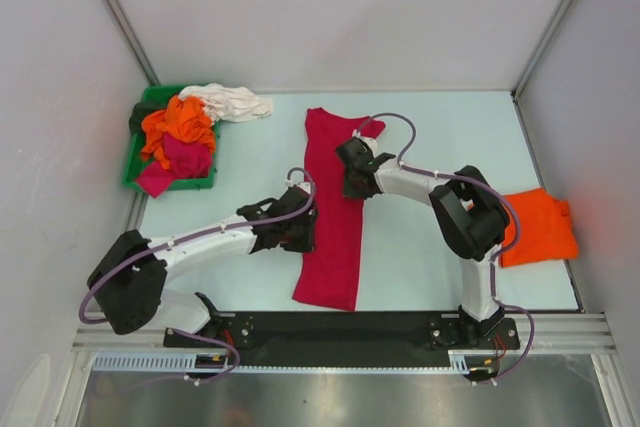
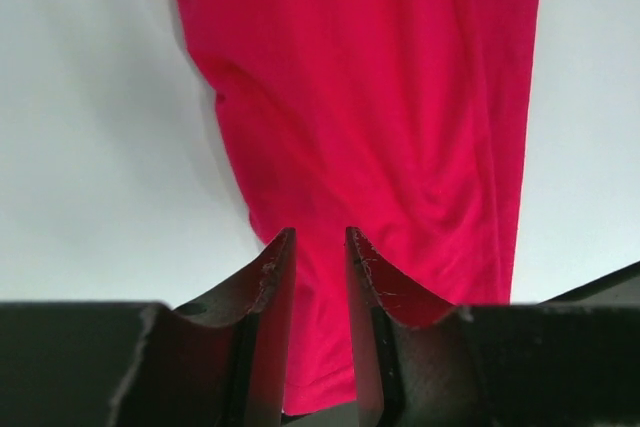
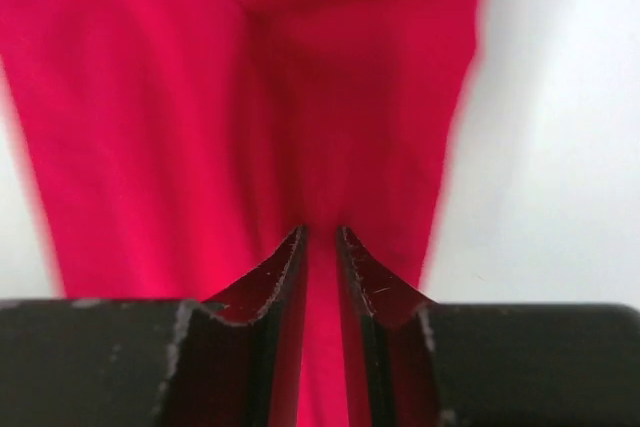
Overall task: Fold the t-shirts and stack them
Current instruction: Grab the bottom of the folded rectangular tshirt with both arms
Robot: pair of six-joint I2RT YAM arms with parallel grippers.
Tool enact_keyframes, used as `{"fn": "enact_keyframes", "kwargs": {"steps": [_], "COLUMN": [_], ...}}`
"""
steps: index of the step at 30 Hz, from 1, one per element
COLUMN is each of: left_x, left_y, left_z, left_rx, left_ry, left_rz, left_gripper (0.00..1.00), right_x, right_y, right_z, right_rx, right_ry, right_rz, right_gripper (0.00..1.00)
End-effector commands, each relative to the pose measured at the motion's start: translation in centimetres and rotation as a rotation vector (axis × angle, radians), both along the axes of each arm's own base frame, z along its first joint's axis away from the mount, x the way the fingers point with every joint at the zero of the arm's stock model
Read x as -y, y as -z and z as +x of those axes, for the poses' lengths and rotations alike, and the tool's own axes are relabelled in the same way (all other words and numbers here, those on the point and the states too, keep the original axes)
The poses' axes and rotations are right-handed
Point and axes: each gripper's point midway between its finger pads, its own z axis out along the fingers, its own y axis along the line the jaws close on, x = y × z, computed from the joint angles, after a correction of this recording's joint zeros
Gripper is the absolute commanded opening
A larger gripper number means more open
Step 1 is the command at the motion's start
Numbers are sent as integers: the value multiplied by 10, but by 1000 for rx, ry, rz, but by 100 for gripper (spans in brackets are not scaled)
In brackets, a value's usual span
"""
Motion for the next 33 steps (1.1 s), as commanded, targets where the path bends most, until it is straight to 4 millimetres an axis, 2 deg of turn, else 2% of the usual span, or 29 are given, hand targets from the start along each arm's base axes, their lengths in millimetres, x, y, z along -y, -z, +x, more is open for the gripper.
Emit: {"fn": "enact_keyframes", "kwargs": {"steps": [1, 10, 18, 27, 30, 32, 33], "left_x": [15, 15, -1, -12, -12, -6, -7], "left_y": [6, 37, 54, 65, 62, 48, 42], "left_z": [-8, -30, -50, -64, -61, -47, -40], "left_rx": [-24, -146, -219, -264, -229, -156, -115], "left_ry": [25, 82, 68, 52, 56, 55, 53], "left_rz": [-19, 46, 88, 96, 82, 57, 60], "left_gripper": [32, 30, 28, 27, 29, 32, 35], "right_x": [-11, 12, 42, 91, 84, 69, 64], "right_y": [0, 16, 28, 43, 34, 21, 0], "right_z": [16, 30, 40, 56, 65, 68, 72], "right_rx": [6, -15, -41, -76, -36, 9, 56], "right_ry": [-11, 54, 109, 195, 133, 84, 76], "right_rz": [31, -19, -72, -126, -95, -62, -42], "right_gripper": [22, 20, 18, 19, 21, 25, 27]}}
